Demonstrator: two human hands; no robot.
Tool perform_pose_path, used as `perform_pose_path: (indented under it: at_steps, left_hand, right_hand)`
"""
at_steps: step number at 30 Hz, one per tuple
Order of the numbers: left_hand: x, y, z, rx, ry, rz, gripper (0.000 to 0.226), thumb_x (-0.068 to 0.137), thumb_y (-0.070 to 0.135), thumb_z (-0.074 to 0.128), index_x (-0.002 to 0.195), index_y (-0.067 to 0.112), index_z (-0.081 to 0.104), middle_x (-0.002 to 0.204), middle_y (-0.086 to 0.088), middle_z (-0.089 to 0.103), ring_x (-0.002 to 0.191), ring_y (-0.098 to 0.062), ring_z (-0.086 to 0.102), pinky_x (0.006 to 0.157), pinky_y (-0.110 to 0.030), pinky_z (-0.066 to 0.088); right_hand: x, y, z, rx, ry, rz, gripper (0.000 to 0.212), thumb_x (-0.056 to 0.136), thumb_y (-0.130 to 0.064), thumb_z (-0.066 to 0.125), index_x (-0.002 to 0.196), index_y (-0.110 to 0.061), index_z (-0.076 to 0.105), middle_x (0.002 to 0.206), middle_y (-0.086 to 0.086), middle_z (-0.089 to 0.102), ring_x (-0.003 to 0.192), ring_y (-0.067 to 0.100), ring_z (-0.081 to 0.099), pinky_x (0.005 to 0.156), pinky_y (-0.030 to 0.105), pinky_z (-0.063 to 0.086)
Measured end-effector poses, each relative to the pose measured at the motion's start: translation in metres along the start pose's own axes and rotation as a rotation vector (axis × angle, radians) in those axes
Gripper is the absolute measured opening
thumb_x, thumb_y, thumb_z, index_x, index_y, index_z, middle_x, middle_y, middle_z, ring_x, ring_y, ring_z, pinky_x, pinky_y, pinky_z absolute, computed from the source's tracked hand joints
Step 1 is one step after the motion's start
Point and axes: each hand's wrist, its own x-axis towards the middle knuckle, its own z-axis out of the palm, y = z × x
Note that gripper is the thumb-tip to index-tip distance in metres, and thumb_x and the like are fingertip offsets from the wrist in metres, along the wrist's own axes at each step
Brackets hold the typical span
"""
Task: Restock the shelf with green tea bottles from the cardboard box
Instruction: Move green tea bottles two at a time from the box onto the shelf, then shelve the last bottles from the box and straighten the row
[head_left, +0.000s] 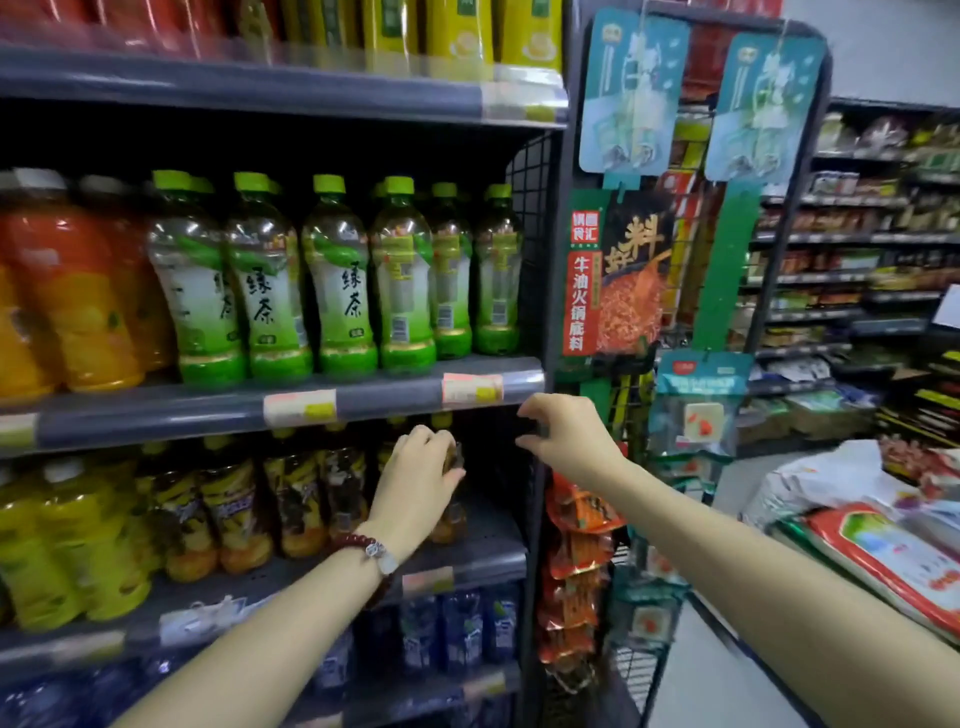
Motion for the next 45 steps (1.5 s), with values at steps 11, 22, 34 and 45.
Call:
perform_pose_path:
  at_steps: [11, 22, 34, 45]
  left_hand:
    - [-0.035, 0.036, 0.140, -0.136, -0.225, 0.010, 0.032, 0.088, 0.031, 0.061, 0.115, 0.015, 0.057, 0.109, -0.005, 0.056, 0.105, -0.022, 0.055, 0.085, -0.031, 0.045]
    - [-0.107, 0.008, 0.363, -0.240, -0.373, -0.031, 0.030, 0.084, 0.027, 0.066, 0.109, 0.012, 0.060, 0.107, -0.007, 0.060, 0.103, -0.023, 0.058, 0.087, -0.030, 0.045]
    - [-0.221, -0.078, 0.615, -0.253, -0.514, -0.079, 0.038, 0.086, 0.031, 0.064, 0.120, 0.016, 0.056, 0.111, -0.004, 0.059, 0.103, -0.018, 0.058, 0.086, -0.029, 0.049]
    - [-0.307, -0.148, 0.778, -0.215, -0.611, -0.172, 0.033, 0.083, 0.031, 0.068, 0.110, 0.014, 0.060, 0.101, -0.007, 0.062, 0.094, -0.022, 0.061, 0.080, -0.033, 0.051]
  right_hand:
    - [-0.070, 0.131, 0.052, -0.030, -0.055, 0.266, 0.033, 0.080, -0.014, 0.069, 0.112, -0.010, 0.066, 0.110, 0.006, 0.071, 0.105, 0.022, 0.064, 0.084, 0.025, 0.045]
    - [-0.154, 0.302, 0.206, -0.035, -0.158, 0.493, 0.024, 0.077, -0.022, 0.072, 0.095, -0.006, 0.069, 0.096, 0.011, 0.071, 0.094, 0.030, 0.065, 0.076, 0.035, 0.049]
    - [-0.269, 0.451, 0.427, -0.086, -0.320, 0.527, 0.026, 0.080, -0.012, 0.062, 0.106, -0.010, 0.065, 0.107, 0.011, 0.068, 0.102, 0.031, 0.063, 0.080, 0.033, 0.049]
    - [-0.371, 0.541, 0.584, -0.047, -0.400, 0.582, 0.016, 0.082, -0.020, 0.065, 0.094, -0.009, 0.062, 0.096, 0.009, 0.067, 0.093, 0.027, 0.061, 0.067, 0.028, 0.039]
